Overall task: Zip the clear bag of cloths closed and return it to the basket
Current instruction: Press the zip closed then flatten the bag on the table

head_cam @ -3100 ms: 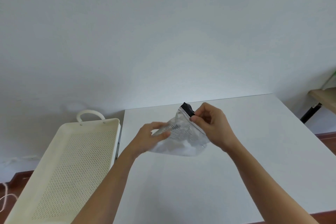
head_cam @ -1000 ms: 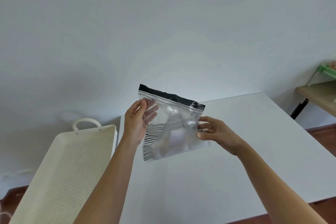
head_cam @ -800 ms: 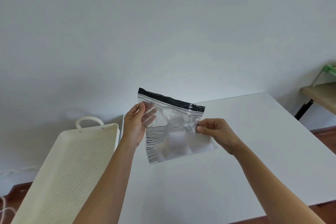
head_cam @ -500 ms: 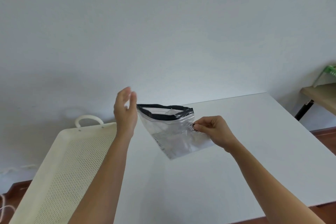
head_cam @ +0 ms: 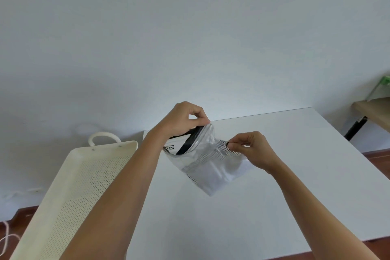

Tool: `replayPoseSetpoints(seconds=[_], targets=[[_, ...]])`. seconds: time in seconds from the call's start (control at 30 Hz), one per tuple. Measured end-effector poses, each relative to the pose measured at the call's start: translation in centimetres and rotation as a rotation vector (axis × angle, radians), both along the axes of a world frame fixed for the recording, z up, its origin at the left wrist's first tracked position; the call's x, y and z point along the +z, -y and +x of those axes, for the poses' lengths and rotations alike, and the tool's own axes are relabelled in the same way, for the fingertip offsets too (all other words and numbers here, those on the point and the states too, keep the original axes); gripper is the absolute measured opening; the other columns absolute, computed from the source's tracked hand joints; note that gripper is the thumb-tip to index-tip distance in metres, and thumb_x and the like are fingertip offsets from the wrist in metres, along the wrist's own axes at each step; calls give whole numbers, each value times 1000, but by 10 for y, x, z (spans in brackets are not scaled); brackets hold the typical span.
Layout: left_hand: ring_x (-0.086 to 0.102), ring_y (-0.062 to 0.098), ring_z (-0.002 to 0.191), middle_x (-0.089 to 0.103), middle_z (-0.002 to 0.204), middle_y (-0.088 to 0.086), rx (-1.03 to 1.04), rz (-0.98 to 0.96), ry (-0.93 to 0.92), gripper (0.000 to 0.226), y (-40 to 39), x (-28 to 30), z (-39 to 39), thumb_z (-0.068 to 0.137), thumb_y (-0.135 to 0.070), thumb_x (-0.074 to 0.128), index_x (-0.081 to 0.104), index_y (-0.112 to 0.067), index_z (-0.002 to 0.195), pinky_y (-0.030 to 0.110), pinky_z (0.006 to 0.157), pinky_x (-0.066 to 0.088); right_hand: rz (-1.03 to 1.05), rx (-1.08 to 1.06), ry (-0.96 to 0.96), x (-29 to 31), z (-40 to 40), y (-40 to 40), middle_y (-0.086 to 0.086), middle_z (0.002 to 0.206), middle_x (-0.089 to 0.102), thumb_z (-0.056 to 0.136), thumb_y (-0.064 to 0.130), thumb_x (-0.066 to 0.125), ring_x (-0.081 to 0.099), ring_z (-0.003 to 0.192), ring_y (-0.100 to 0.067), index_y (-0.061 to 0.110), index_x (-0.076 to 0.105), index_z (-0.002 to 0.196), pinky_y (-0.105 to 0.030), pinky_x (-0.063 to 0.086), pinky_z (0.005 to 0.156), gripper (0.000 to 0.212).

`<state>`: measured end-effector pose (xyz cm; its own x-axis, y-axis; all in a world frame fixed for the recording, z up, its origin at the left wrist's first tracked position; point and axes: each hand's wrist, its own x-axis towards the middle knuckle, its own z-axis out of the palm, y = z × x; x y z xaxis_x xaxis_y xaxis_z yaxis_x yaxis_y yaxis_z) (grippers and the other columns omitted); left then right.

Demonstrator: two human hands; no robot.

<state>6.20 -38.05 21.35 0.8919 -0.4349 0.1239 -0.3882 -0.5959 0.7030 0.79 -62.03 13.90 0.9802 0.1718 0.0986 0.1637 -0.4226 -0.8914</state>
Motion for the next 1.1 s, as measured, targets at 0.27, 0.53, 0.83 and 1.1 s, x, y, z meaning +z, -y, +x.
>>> replayPoseSetpoints(seconds=[0.27, 0.53, 0.83, 1.1], targets=[[67, 3, 84, 75, 79, -9, 102, -58, 134, 9, -13, 18, 13, 85, -24, 73, 75, -20, 77, 27, 90, 48, 219, -149, -66, -14, -3, 18, -1, 79, 78, 84, 14, 74, 72, 81, -19, 19, 79, 77, -33, 52, 82, 10], [66, 3, 81, 74, 80, -10, -1, 100, 186, 14, 16, 36, 13, 81, -32, 75, 73, -18, 77, 21, 78, 48, 113, -88, -95, -15, 3, 20, 6, 91, 78, 77, 9, 77, 71, 93, -10, 24, 76, 88, -27, 51, 83, 18], [68, 3, 88, 75, 87, -7, -116, 46, 16, 15, 45, 19, 10, 83, -31, 74, 72, -16, 82, 7, 77, 44, 247, -42, -50, 7, 23, -27, 2, 83, 78, 77, 19, 79, 73, 82, -15, 17, 76, 83, -36, 57, 86, 7], [52, 6, 118, 55, 128, -13, -49, 341, -401, 90, -39, -7, 19, 58, -49, 87, 43, -38, 136, 31, 97, 44, 438, -18, -59, 13, 33, -16, -6, 65, 74, 81, -1, 74, 69, 60, -20, 7, 76, 82, -26, 59, 69, 9]])
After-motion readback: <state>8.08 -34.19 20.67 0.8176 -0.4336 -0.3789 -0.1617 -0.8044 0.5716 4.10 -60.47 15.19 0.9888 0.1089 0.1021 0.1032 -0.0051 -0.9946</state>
